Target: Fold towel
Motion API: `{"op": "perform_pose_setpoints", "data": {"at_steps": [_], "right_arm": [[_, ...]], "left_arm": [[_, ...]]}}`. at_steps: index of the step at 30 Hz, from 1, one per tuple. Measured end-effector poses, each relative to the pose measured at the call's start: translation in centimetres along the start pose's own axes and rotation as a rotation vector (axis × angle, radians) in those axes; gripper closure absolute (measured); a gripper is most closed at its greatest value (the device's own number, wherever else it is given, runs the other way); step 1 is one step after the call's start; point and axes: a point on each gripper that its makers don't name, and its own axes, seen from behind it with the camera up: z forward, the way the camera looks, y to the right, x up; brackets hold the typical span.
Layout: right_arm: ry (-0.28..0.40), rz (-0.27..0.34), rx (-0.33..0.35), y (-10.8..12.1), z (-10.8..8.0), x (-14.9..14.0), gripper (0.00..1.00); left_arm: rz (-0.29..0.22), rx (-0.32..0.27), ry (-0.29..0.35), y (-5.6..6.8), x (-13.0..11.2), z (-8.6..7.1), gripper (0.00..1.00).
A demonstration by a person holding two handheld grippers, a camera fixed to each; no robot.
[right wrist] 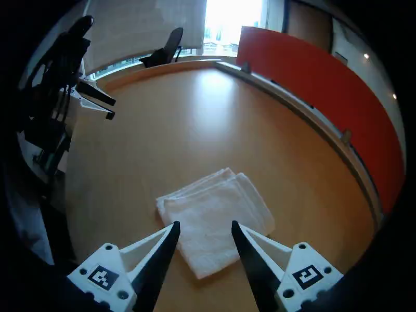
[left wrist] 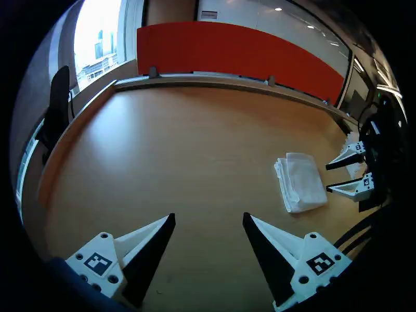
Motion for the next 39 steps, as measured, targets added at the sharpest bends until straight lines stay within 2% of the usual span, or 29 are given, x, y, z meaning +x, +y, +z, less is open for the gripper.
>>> {"op": "perform_pose_setpoints", "data": {"at_steps": [31,39], "right_arm": [[-0.148,0.065,-0.029,-0.2,0.8,-9.3,0.24],[-0.163,0.078,-0.026,-0.3,0.8,-10.1,0.32]], "left_arm": [[0.007,-0.003,-0.006,0.2,-0.3,-0.2,0.03],[0.007,-0.004,-0.004,0.3,-0.2,-0.1,0.03]]}}
